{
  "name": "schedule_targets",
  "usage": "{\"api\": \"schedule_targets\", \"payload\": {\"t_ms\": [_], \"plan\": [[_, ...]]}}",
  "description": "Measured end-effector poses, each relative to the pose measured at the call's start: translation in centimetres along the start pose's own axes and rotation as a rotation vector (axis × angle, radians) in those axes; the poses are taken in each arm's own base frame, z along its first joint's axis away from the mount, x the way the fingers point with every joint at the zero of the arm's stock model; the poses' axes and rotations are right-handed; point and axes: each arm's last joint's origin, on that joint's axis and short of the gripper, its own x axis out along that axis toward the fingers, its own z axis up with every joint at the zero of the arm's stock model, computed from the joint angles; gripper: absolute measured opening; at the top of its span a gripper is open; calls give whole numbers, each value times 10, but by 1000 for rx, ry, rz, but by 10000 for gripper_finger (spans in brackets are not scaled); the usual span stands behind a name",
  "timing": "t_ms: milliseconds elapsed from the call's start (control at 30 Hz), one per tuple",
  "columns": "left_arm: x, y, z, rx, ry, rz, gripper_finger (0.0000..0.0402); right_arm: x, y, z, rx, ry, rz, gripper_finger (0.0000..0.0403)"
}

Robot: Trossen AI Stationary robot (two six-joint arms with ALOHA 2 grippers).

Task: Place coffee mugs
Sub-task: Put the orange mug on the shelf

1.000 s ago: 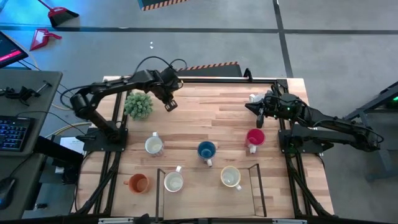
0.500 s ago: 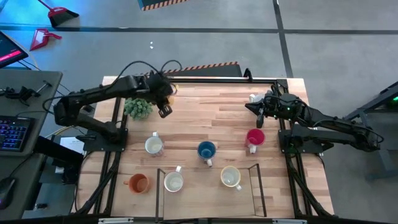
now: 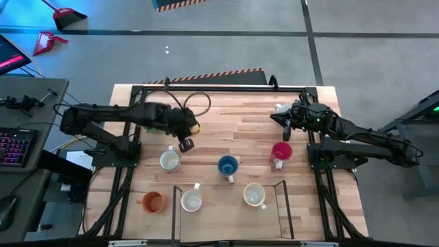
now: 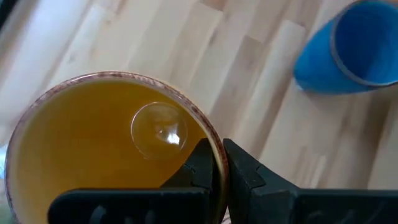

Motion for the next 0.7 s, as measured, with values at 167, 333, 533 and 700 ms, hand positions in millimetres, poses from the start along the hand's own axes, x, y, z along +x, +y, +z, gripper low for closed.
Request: {"api": "schedule_targets", "payload": {"t_ms": [167,333,533,700], "plan": [[2,-26,15,64,9,-3,4,0,0,0,0,2,0,12],[-7,-49,33,151,32,12,3,1,0,-1,0,17,-3,12],[-18,-83,37,226,44,-20,3,1,-1,-4,0,49,-7,12],[-30,-107,35,266,72,-28,3,1,-1,-5,0,55,-9,12]]}}
